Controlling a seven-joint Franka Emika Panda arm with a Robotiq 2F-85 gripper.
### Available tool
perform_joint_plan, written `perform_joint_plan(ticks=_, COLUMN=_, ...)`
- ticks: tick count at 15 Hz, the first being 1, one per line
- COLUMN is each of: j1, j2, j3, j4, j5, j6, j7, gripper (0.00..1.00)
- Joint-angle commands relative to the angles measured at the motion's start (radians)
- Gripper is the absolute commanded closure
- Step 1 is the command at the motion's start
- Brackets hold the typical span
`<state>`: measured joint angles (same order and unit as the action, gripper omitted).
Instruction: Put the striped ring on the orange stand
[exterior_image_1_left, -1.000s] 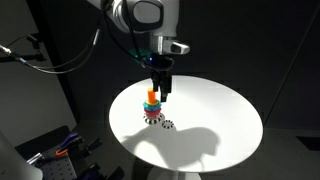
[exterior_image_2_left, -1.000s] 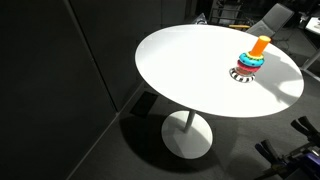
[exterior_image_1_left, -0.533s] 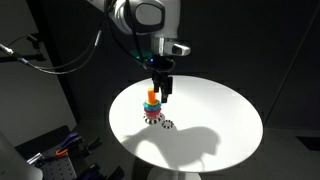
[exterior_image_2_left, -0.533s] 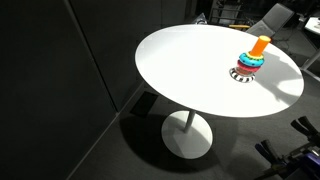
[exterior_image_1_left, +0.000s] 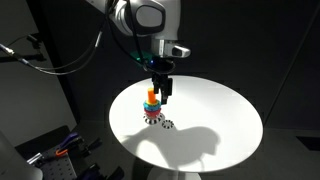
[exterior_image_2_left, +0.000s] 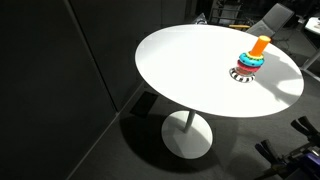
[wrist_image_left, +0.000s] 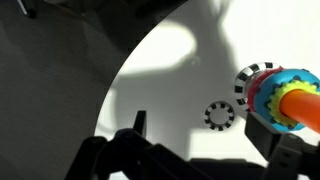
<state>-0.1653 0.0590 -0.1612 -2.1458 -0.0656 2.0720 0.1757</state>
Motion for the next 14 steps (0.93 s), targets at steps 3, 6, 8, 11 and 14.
perform_joint_plan(ticks=3, j1=0.0, j2=0.067, j3=-0.009, j4=0.019, j5=-0.004, j6=0.028, j7=0.017, gripper=0.0)
perform_joint_plan(ticks=6, j1=0.0, j2=0.105, j3=-0.014, j4=0.03, j5=-0.005, j6=0.057, j7=0.031, gripper=0.0)
perform_joint_plan(ticks=8, j1=0.002, j2=0.128, j3=-0.018, j4=0.035, j5=-0.005, j6=0.085, j7=0.045, gripper=0.0)
perform_joint_plan(ticks=11, j1=0.007, j2=0.163, j3=-0.023, j4=0.041, j5=-0.011, j6=0.135, j7=0.077, gripper=0.0)
perform_joint_plan(ticks=14, j1=0.014, j2=0.2, j3=-0.024, j4=0.051, j5=-0.012, j6=0.181, j7=0.112, gripper=0.0)
